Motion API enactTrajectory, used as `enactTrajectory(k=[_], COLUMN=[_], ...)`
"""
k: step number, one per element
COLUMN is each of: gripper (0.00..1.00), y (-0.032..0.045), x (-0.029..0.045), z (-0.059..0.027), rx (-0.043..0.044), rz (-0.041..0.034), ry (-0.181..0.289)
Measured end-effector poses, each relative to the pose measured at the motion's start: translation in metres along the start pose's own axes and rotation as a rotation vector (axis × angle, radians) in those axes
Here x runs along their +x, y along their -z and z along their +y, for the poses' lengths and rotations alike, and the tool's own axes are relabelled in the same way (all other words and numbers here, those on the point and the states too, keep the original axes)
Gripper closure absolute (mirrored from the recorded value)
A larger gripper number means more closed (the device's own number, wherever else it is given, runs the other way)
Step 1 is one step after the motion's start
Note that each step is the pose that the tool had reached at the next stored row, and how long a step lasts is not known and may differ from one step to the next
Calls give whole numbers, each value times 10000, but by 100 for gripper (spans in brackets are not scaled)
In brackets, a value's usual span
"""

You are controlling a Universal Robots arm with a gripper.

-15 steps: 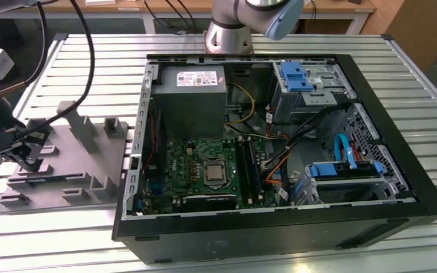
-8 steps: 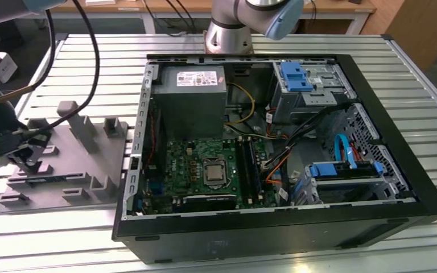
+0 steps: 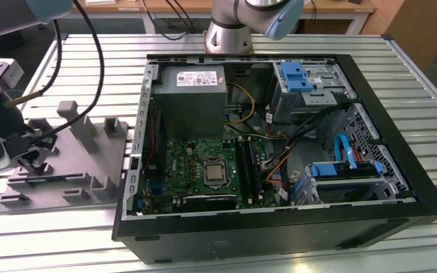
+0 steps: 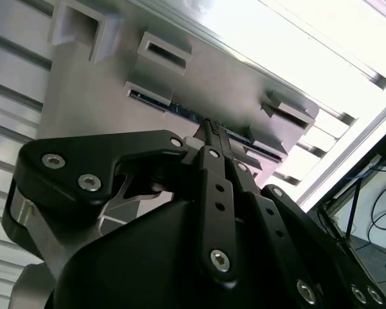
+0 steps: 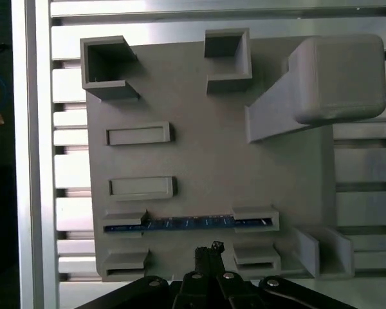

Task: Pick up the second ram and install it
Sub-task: 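Reach for the second ram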

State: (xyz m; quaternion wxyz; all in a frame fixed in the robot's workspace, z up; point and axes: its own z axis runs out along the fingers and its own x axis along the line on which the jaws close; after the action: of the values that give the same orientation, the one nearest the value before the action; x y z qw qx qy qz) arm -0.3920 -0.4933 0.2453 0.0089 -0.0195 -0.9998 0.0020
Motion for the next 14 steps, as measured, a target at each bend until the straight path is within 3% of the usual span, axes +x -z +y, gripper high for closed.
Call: enactTrajectory(k=[5, 10, 14], gripper=[90, 90, 90], y=[-90, -163, -175], x=[0, -2, -2], z=[3, 3, 3], rx=[-45, -233, -247], rz=[2, 8, 12], ry=[-1, 5, 6])
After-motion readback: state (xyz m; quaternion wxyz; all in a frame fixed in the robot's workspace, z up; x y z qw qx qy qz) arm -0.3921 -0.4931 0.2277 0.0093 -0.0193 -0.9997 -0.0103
